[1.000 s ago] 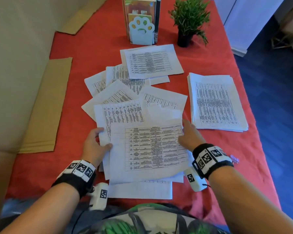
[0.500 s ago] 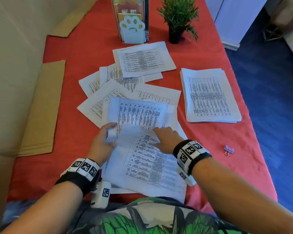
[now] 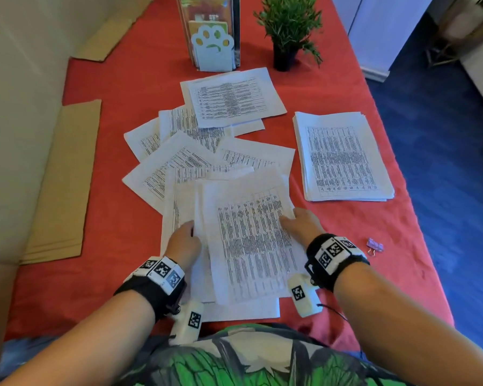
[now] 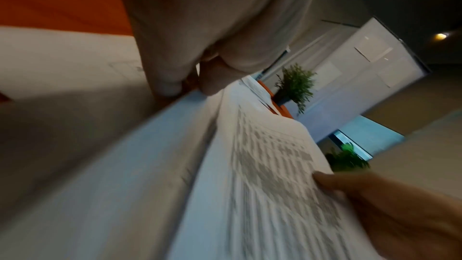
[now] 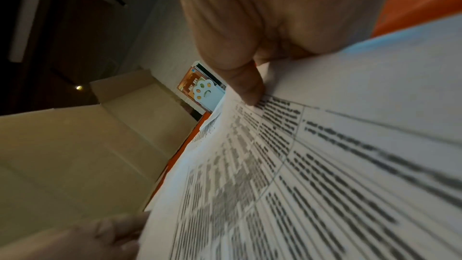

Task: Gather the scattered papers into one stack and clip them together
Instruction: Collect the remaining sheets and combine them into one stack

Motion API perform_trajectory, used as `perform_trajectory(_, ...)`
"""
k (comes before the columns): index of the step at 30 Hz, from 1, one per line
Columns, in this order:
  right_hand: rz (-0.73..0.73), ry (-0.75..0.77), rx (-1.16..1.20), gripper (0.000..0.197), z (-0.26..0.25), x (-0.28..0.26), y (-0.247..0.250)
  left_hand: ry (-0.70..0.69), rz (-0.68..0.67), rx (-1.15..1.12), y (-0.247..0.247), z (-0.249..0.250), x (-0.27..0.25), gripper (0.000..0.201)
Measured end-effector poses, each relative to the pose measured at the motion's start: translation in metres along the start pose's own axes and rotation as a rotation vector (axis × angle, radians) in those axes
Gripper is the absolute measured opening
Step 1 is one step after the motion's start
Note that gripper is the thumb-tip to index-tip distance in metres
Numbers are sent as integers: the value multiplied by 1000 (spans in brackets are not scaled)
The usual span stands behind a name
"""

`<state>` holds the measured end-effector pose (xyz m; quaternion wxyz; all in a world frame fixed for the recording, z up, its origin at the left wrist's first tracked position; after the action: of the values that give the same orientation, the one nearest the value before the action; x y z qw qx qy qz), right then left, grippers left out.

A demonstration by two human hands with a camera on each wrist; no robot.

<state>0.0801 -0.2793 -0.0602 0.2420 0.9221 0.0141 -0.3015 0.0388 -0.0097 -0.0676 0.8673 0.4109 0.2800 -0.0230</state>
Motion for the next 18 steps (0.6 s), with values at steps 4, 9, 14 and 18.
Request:
perform_trajectory(4, 1, -18, 121, 34, 10, 1, -9, -93, -70, 106, -17, 13, 5, 42)
perform_trajectory(9, 184, 38, 183, 81, 15, -1, 8, 147, 99, 287, 3, -8, 7, 45)
perform_trajectory(14, 243, 33, 40, 38, 27, 6, 11, 193, 192, 34, 9, -11, -2, 82)
perform_trajectory(18, 310, 33, -1, 11, 24, 0, 8, 148, 202, -128, 8, -12, -1, 74)
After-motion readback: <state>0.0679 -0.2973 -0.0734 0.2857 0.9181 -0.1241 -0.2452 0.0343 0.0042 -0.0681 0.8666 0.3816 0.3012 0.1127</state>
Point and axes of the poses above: each hand's wrist, its own x-axis towards the middle knuckle, its own y-axis out of the back of the hand, z = x × y, the point moved 7 cm from there along x, towards the middle knuckle, and after that the axes turned 13 degrees about x, right-handed, at the moved point
